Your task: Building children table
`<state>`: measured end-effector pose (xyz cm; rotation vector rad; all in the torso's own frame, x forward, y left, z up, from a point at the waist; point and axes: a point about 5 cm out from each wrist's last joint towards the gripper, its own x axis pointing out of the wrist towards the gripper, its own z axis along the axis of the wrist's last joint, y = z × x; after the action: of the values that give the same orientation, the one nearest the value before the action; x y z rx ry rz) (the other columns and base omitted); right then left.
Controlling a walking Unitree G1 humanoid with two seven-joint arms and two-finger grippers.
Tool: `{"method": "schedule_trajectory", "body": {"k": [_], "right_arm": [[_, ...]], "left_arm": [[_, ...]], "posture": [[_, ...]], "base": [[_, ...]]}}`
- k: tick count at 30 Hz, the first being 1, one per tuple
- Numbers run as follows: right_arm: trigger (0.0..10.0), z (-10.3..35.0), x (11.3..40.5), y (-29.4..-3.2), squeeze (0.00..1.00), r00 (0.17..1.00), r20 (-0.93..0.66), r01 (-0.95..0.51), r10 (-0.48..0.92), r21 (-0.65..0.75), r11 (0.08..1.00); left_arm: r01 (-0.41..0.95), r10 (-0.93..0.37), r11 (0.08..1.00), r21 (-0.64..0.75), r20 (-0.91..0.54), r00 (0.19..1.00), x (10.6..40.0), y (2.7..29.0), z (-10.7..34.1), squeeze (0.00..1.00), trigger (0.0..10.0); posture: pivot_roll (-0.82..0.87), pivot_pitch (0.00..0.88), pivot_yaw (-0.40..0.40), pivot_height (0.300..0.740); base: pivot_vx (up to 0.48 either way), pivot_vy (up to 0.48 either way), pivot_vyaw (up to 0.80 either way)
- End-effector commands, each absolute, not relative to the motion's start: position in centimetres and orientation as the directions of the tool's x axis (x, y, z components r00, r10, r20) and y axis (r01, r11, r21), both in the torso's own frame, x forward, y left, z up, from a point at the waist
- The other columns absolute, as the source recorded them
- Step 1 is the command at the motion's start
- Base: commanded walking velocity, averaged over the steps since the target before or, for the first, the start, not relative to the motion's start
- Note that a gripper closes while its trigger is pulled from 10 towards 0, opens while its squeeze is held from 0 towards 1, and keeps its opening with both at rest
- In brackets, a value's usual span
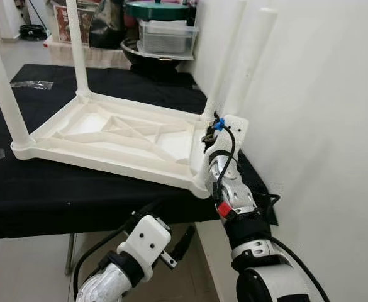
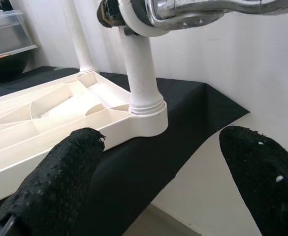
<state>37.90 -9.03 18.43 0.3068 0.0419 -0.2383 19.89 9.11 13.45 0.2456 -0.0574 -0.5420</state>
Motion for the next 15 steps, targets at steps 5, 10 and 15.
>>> {"method": "schedule_trajectory", "body": {"k": [5,10,15], "right_arm": [[10.0,18.1,37.6,-6.9,1.0,0.996,-0.044,0.088,-0.076,0.43,0.899],[10.0,19.3,38.2,-7.4,0.0,0.991,0.074,-0.13,0.108,0.426,0.895],[10.0,19.0,36.5,-6.4,0.0,0.759,0.159,-0.643,0.631,0.331,0.691]], "left_arm": [[0.508,-0.519,0.827,0.241,-0.021,0.854,20.0,9.1,13.2,0.0,10.0],[0.512,-0.523,0.825,0.24,-0.021,0.852,20.0,9.0,13.2,0.0,10.0],[0.51,-0.521,0.826,0.24,-0.02,0.853,20.0,9.0,13.1,0.0,10.0]], "posture": [[0.13,0.0,-0.146,0.74],[0.12,0.0,-0.145,0.74],[0.12,0.0,-0.151,0.74]], "base": [[0.0,0.0,0.0],[0.0,0.0,0.0],[0.0,0.0,0.0]]}}
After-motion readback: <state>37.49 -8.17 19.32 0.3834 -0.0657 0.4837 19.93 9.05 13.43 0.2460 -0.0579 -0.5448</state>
